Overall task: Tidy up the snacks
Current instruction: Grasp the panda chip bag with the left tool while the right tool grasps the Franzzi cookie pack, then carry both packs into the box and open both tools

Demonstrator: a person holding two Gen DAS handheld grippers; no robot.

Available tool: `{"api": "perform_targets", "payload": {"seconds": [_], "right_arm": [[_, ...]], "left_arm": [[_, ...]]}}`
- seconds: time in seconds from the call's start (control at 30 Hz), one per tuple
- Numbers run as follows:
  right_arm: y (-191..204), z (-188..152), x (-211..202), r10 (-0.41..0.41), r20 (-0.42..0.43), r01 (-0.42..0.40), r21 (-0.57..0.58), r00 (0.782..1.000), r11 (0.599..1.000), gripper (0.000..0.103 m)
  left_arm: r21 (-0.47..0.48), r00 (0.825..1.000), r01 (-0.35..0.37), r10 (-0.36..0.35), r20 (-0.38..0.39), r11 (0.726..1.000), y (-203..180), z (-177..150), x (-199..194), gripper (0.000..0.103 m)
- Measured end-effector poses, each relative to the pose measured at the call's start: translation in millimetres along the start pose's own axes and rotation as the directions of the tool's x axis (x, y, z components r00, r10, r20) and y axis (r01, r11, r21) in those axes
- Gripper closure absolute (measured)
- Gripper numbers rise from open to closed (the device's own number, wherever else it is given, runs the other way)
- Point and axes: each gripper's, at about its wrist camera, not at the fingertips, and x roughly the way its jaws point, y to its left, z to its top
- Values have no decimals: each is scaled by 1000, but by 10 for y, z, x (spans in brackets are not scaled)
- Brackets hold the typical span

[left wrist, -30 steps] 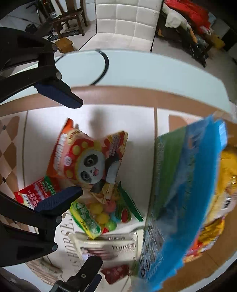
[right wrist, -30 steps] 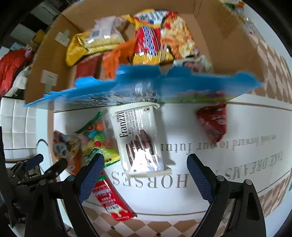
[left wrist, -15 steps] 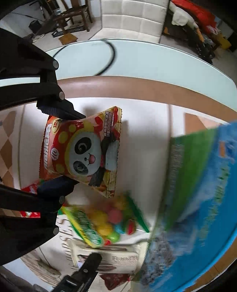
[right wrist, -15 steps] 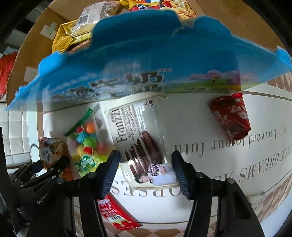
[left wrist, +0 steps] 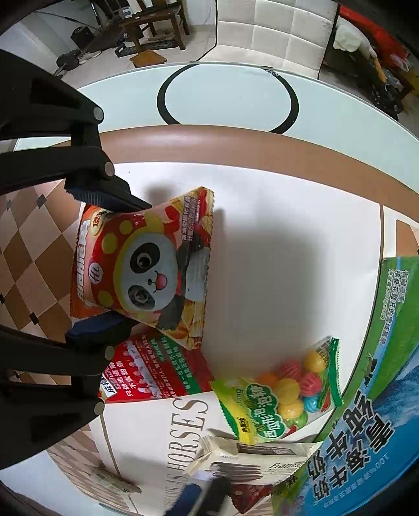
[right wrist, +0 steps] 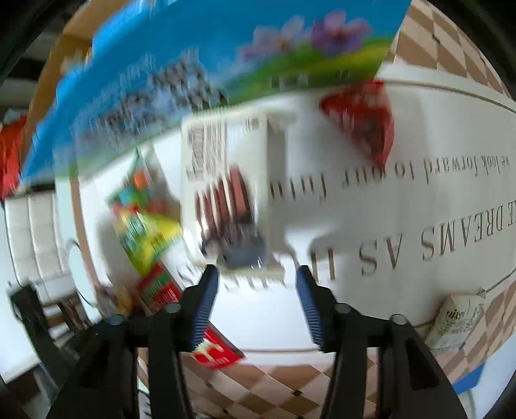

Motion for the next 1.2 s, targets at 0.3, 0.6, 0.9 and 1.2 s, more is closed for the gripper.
{"api": "perform_targets", "payload": {"seconds": [0.3,0.6,0.9,1.2], "right_arm": [[186,284,271,-79,-1,79,9,997,997,34],[-23,-197,363,-126,-69,122,-69,990,990,41],[-261,-626,413,-163,-109,151,-112,981,982,41],[137,-898,678,-242,-64,230,-157,968,961,38]], "left_arm": [[-15,1000,1,-1,-1,1000,146,187,-6,50],[-13,1000,2,-3,-25,1000,149,6,155,50],[30,999,-34,35,-31,999,43,-87,263,49],[36,998,-39,40,-39,999,47,-103,293,49]]}}
